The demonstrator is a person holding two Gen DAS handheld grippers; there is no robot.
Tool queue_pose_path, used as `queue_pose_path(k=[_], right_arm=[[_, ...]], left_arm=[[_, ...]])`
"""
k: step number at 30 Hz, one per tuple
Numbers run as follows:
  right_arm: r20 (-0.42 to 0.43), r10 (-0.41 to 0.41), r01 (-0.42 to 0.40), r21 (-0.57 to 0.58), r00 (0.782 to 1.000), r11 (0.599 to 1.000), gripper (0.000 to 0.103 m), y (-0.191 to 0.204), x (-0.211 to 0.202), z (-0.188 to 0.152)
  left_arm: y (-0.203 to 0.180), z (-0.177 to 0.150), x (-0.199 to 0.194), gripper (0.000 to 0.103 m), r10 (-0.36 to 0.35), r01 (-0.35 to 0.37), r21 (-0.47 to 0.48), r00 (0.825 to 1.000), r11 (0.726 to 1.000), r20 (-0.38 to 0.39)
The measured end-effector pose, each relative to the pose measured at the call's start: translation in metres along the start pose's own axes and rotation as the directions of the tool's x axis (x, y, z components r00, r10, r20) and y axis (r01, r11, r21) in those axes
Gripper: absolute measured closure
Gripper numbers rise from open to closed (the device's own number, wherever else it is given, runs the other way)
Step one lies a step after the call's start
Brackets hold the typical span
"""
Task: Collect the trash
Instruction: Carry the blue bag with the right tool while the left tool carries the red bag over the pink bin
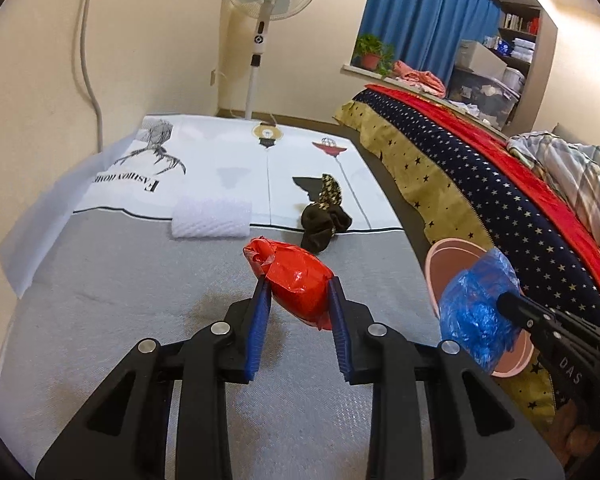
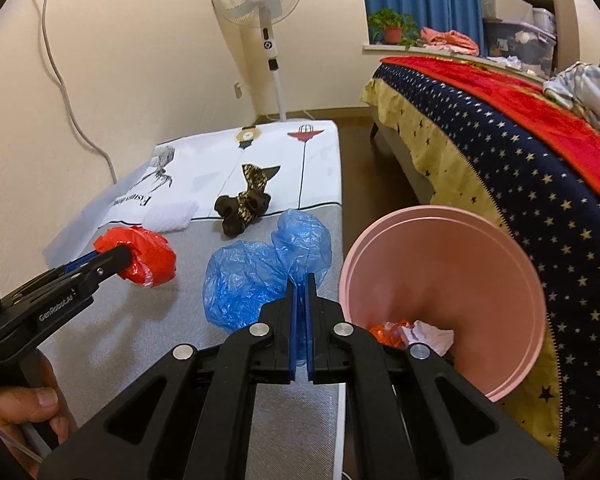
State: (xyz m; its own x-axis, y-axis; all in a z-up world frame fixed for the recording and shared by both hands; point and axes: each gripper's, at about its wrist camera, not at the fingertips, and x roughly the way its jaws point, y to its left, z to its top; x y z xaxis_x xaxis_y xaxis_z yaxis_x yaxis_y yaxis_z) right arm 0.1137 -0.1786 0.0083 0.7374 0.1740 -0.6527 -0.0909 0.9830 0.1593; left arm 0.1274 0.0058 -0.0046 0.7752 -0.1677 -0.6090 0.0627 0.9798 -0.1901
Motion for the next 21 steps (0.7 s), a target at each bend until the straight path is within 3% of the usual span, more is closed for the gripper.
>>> queue_pose_path(k=[21], right_arm=[[0.079, -0.085, 0.082, 0.044, 0.993, 0.996, 0.100, -0.021, -0.029, 0.007]], left_arm=[[-0.015, 0.001, -0.017, 0.074, -0.022, 0.020, 0.040, 0.999, 0.999, 0.037]])
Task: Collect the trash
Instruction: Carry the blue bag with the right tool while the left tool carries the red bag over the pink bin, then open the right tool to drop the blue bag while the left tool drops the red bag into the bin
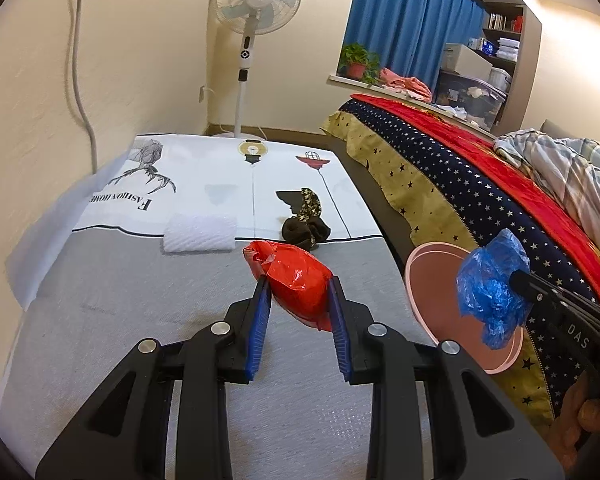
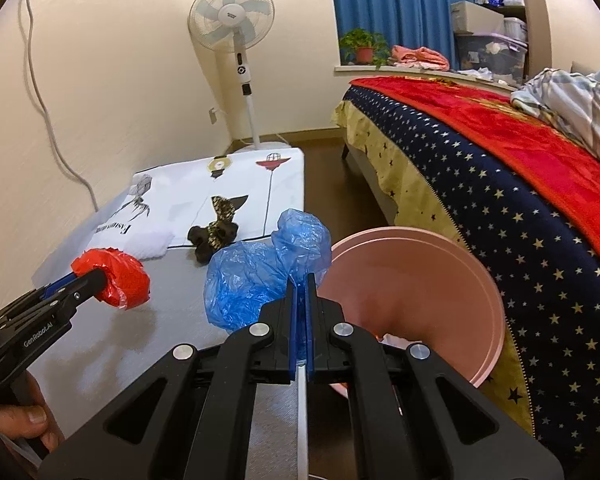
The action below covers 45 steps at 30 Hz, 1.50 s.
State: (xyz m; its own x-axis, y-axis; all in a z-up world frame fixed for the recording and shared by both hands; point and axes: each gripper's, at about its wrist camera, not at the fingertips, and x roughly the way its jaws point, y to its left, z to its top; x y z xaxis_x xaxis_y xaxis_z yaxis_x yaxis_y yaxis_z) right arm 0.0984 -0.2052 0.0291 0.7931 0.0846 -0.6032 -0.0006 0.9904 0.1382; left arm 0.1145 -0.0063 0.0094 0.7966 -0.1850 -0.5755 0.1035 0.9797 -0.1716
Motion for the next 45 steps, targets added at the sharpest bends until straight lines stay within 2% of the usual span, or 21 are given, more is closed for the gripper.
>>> queue_pose_path(k=[13, 27, 45], right_arm=[[0.043, -0.102, 0.100, 0.051, 0.994, 0.994, 0.100, -0.031, -0.006, 0.009], [0.057, -0.241, 0.234, 0.113, 0.969, 0.966, 0.100, -0.074, -0.011, 0.017], [0.018, -0.294, 0.285, 0.196, 0.956, 0.938, 0.100, -0.114, 0.001, 0.014]], left_arm=[[-0.033, 0.006, 0.011, 0.074, -0.058, 0.057, 0.044, 0.998, 0.997, 0.019], [-0.092, 0.005, 0.035, 0.074, -0.153, 0.150, 0.122, 0.988, 0.981, 0.016], [-0.151, 0.000, 0.077, 0.074, -0.214, 0.219, 0.206, 0.976, 0.954, -0.045]])
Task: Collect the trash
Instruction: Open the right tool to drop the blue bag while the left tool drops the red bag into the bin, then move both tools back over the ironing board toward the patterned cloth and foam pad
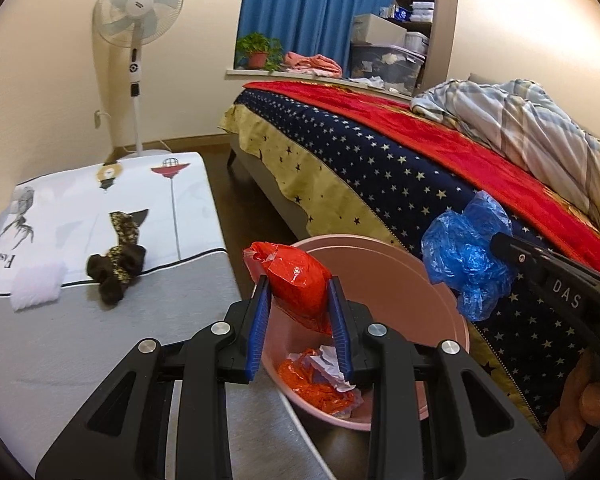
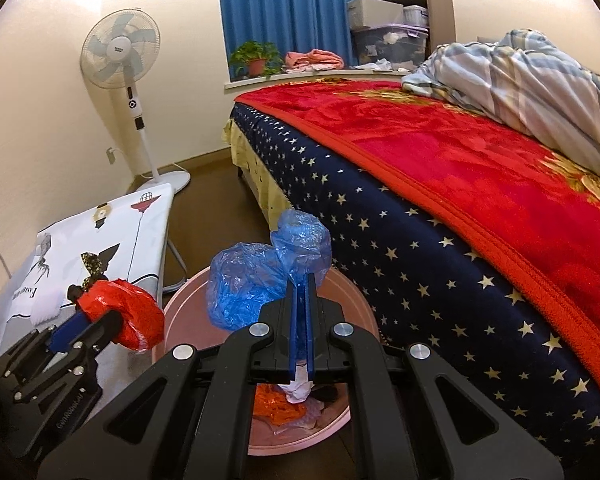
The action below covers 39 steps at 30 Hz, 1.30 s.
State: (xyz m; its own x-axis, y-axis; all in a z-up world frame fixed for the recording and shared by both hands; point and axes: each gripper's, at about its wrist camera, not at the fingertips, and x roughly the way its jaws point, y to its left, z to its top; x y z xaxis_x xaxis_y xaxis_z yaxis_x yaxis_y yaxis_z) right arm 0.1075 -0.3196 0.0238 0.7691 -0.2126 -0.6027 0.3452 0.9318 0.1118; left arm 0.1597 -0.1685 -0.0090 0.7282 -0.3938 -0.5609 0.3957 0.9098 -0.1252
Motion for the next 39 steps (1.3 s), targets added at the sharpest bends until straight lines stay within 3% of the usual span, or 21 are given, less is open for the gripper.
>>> queue_pose_path(k=[7, 10, 13, 16, 17, 28, 39], right_arm=[[0.001, -0.007, 0.007, 0.014, 1.000, 1.000, 0.098, -0.006, 0.002, 0.000], [0.004, -0.008, 0.008, 0.019, 1.000, 1.000, 0.098, -0.007, 0.001, 0.001], [0.000, -0.009, 0.009, 0.021, 1.000, 1.000, 0.091, -0.008, 0.001, 0.000], [-0.001, -0.013, 0.013, 0.029, 1.000, 1.000, 0.070, -0.010, 0.000, -0.001], [0.003, -0.013, 0.013, 0.029, 1.000, 0.999, 0.067, -0.010, -0.001, -0.002], [0.025, 0.038, -0.037, -0.029, 0.999, 0.999, 0.067, 0.012, -0.018, -0.008], [0.036, 0.149, -0.145, -0.085, 0.988, 0.986, 0.067, 0.063, -0.032, -0.017]], left_arm=[[-0.008, 0.001, 0.010, 0.074, -0.025, 0.025, 0.003, 1.000, 1.000, -0.015], [-0.009, 0.001, 0.013, 0.072, -0.068, 0.068, -0.010, 0.997, 0.998, -0.030], [-0.010, -0.002, 0.015, 0.065, -0.070, 0.070, -0.007, 0.997, 0.998, -0.043], [-0.007, -0.003, 0.011, 0.064, -0.061, 0.061, -0.006, 0.997, 0.998, -0.044], [-0.005, -0.003, 0.008, 0.064, -0.057, 0.057, -0.007, 0.998, 0.998, -0.040], [0.028, -0.002, -0.032, 0.064, -0.006, 0.006, -0.052, 1.000, 0.999, 0.013], [0.074, -0.009, -0.064, 0.064, 0.084, -0.079, -0.111, 0.996, 0.991, 0.044]])
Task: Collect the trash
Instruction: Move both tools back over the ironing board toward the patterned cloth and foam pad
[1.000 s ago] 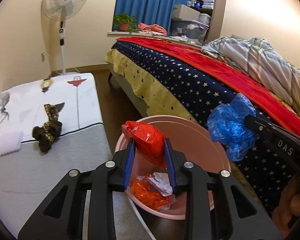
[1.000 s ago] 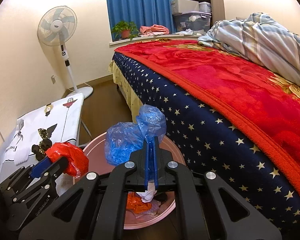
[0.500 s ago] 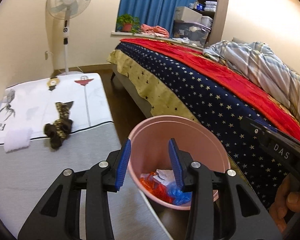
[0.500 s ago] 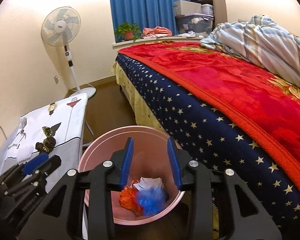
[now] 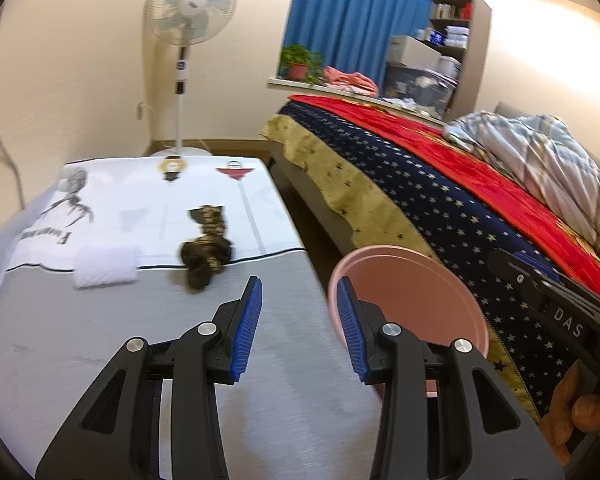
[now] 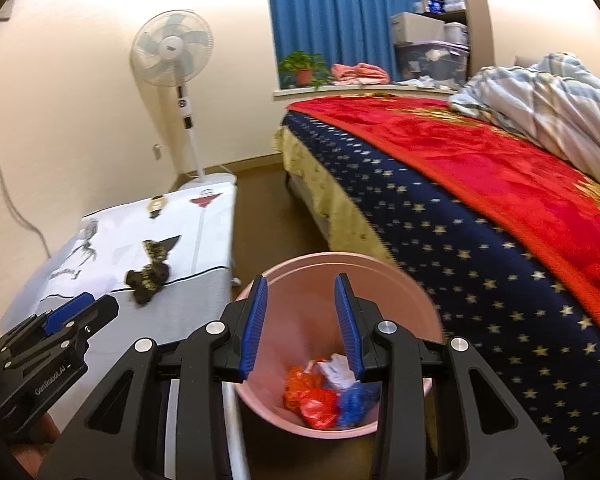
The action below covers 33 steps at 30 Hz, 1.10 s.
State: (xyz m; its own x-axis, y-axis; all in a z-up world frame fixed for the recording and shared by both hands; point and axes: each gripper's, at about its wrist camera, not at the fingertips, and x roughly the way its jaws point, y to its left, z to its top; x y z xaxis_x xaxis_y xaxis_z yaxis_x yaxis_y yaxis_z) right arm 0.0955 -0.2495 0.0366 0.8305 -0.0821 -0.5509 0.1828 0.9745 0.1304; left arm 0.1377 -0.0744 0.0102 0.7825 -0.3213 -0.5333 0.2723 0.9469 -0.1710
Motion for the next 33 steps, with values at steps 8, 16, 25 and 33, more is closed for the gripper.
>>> queue_pose_path(k=[8, 16, 25, 33], right_arm=[[-0.004, 0.087, -0.087, -0.023, 0.996, 0.996, 0.067, 0.037, 0.015, 0.001], [-0.037, 0.179, -0.180, -0.012, 0.983, 0.984, 0.067, 0.069, 0.050, 0.007], [-0.063, 0.254, -0.252, 0.034, 0.965, 0.967, 0.067, 0.107, 0.094, 0.010], [-0.162, 0.334, -0.336, 0.012, 0.929, 0.942, 0.067, 0.148, 0.137, 0.002]], left_arm=[[0.044, -0.003, -0.002, 0.064, 0.085, -0.085, -0.071, 0.996, 0.994, -0.007], [0.089, -0.005, 0.006, 0.064, 0.187, -0.187, -0.156, 0.982, 0.970, -0.018], [0.141, 0.003, 0.019, 0.064, 0.314, -0.310, -0.239, 0.949, 0.920, -0.022], [0.183, 0.009, 0.036, 0.064, 0.376, -0.375, -0.319, 0.925, 0.870, -0.062]])
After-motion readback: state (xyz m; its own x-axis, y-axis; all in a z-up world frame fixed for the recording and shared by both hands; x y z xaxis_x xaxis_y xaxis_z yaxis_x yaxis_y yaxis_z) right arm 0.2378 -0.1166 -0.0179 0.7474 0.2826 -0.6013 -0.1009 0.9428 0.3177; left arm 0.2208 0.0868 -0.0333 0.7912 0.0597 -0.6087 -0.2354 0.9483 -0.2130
